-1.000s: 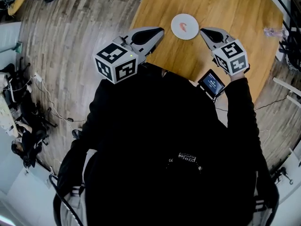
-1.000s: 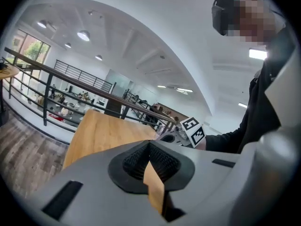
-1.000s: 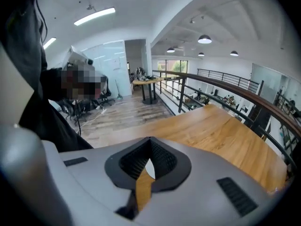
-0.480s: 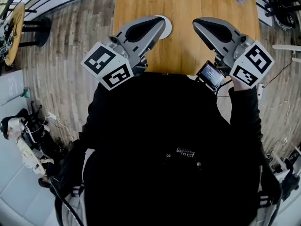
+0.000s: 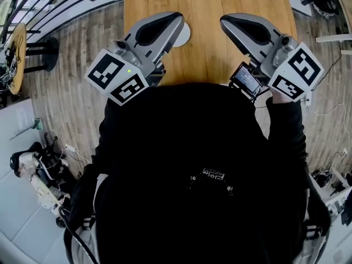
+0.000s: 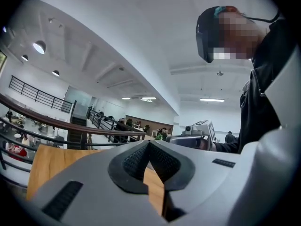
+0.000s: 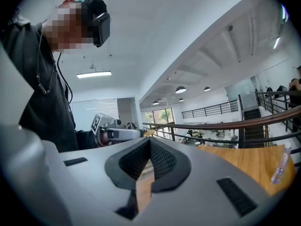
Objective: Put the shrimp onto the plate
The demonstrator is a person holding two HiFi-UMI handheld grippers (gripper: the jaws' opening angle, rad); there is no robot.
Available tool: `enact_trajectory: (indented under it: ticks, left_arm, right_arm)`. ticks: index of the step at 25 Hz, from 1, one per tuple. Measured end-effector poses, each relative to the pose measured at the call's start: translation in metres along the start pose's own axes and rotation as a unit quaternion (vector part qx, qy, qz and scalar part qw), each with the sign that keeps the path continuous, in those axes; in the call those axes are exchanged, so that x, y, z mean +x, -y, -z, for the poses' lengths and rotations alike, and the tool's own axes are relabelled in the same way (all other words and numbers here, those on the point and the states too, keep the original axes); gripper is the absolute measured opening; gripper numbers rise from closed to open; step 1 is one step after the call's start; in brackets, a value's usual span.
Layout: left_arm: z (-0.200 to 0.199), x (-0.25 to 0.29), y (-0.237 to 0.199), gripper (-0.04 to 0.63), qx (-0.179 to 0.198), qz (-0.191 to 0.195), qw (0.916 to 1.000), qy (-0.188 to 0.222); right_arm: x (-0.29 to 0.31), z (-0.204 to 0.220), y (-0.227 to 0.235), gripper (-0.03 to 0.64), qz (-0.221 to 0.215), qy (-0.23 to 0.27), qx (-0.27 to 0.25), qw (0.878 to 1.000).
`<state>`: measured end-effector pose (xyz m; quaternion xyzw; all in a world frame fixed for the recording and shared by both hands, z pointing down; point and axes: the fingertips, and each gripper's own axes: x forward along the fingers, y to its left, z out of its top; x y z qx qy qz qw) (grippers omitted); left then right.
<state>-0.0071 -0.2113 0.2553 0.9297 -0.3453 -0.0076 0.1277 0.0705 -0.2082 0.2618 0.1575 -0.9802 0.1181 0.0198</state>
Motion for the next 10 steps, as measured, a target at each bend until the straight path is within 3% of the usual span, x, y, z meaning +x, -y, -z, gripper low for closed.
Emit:
enact_trajectory:
  ticks: [10]
  left_arm:
    - [0.02, -0.004, -0.008, 0.006, -0.016, -0.006, 0.9994, -0.031]
  right_arm:
    - [0.009, -0.003, -0.002, 0.018, -0.001, -0.003, -0.004, 1.0]
